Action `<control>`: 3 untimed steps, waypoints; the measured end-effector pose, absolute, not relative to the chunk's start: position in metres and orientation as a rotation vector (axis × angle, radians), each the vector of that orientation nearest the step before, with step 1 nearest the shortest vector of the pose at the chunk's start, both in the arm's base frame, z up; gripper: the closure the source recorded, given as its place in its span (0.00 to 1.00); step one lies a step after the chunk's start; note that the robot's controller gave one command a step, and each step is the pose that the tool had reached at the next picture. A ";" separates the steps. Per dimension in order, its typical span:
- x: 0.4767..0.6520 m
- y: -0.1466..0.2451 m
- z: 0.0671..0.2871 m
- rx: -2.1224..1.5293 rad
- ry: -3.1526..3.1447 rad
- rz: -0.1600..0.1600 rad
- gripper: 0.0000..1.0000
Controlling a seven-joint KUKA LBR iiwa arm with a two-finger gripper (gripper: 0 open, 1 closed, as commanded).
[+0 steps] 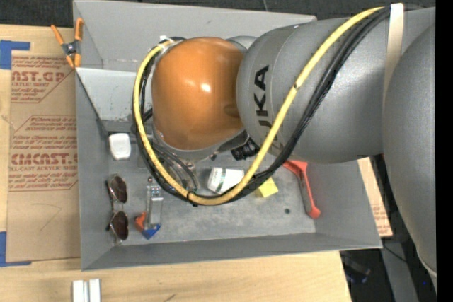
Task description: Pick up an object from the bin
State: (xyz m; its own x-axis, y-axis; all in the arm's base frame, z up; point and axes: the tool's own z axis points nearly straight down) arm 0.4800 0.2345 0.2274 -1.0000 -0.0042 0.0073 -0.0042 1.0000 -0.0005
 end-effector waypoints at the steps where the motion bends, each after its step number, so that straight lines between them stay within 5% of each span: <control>1: 0.482 0.233 0.232 0.001 -3.142 -0.002 0.00; 3: 0.501 0.214 0.135 0.379 -3.124 -0.004 0.00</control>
Offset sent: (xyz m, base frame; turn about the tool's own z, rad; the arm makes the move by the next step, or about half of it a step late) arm 0.0146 -0.0341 -0.1202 -0.1976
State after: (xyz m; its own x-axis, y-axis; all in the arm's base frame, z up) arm 0.5015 0.2139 0.1345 -0.9709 -0.2394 -0.0052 -0.2394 0.9709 0.0019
